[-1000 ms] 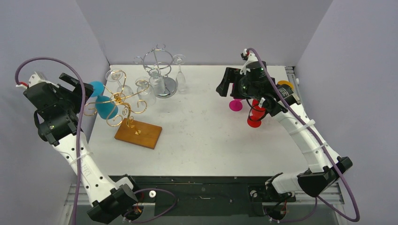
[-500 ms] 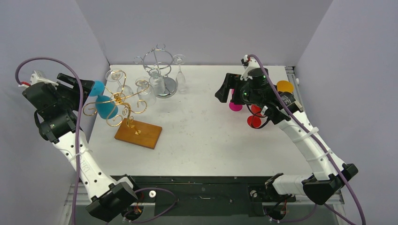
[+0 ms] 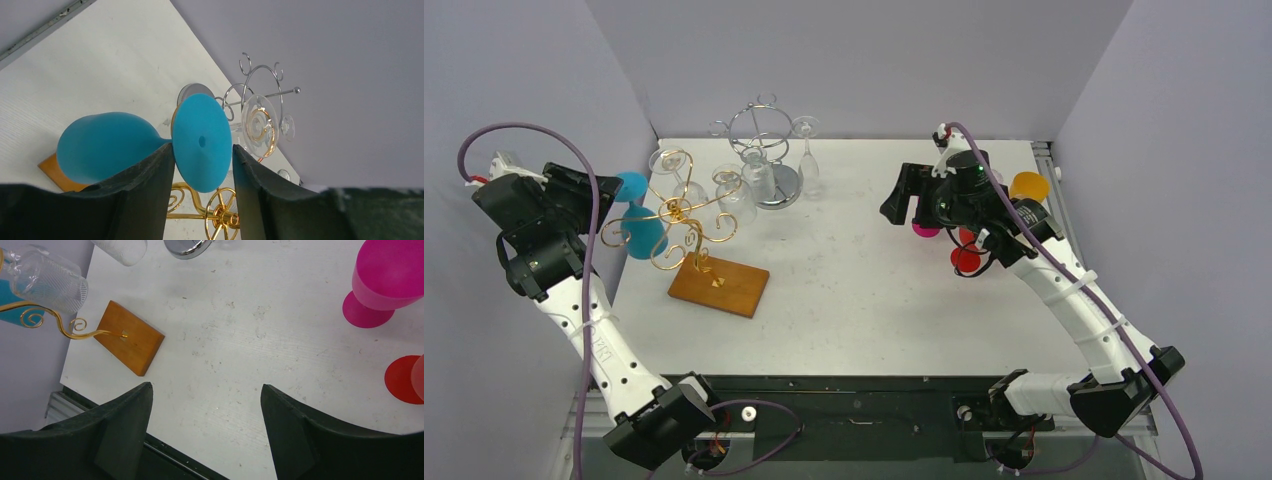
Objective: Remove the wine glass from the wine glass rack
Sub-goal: Pick up the wine glass from the wine rack.
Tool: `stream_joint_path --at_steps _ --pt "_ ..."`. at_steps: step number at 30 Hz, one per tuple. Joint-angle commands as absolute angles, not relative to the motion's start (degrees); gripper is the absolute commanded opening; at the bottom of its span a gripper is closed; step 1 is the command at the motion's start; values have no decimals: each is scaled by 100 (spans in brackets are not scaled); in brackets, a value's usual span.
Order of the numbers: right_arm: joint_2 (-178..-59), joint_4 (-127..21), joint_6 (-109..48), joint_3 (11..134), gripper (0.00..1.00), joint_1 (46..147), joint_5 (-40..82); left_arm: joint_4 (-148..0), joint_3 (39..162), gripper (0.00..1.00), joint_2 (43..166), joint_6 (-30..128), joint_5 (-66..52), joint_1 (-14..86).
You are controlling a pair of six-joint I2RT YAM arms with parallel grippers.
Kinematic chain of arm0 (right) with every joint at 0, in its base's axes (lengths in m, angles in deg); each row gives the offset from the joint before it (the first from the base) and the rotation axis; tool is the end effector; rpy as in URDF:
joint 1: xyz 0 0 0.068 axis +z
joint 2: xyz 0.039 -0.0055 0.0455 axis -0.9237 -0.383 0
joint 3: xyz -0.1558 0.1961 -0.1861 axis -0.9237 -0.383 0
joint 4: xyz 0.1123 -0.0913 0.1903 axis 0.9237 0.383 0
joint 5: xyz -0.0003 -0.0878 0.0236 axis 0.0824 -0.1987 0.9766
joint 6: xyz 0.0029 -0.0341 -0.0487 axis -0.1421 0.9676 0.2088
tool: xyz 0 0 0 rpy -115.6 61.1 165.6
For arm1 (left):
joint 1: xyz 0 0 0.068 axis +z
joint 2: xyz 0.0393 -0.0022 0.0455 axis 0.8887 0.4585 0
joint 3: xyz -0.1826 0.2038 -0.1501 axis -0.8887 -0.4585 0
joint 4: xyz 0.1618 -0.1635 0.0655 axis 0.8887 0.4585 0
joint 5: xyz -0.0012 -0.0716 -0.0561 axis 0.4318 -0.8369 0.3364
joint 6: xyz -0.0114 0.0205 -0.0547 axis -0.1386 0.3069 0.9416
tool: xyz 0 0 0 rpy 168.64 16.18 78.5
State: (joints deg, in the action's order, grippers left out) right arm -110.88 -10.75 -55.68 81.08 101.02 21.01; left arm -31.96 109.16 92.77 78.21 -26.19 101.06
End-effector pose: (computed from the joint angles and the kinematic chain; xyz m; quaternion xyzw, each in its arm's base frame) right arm 0.1945 0.1355 0.4454 -0.0405 0.8703 0.3107 0.3801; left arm 0.1532 0.0958 0.4678 -0.4146 0.7033 -0.2084 0.5385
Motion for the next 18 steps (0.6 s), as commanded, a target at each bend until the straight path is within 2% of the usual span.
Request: stream_joint_path --at_steps 1,18 --pt "-10861 -1370 -5536 8053 74 10154 2154 -3312 10951 40 9146 7863 -2570 10147" --pt "-10875 -1378 -5531 8038 71 10158 2155 -3689 10467 17 8856 8340 -2417 10147"
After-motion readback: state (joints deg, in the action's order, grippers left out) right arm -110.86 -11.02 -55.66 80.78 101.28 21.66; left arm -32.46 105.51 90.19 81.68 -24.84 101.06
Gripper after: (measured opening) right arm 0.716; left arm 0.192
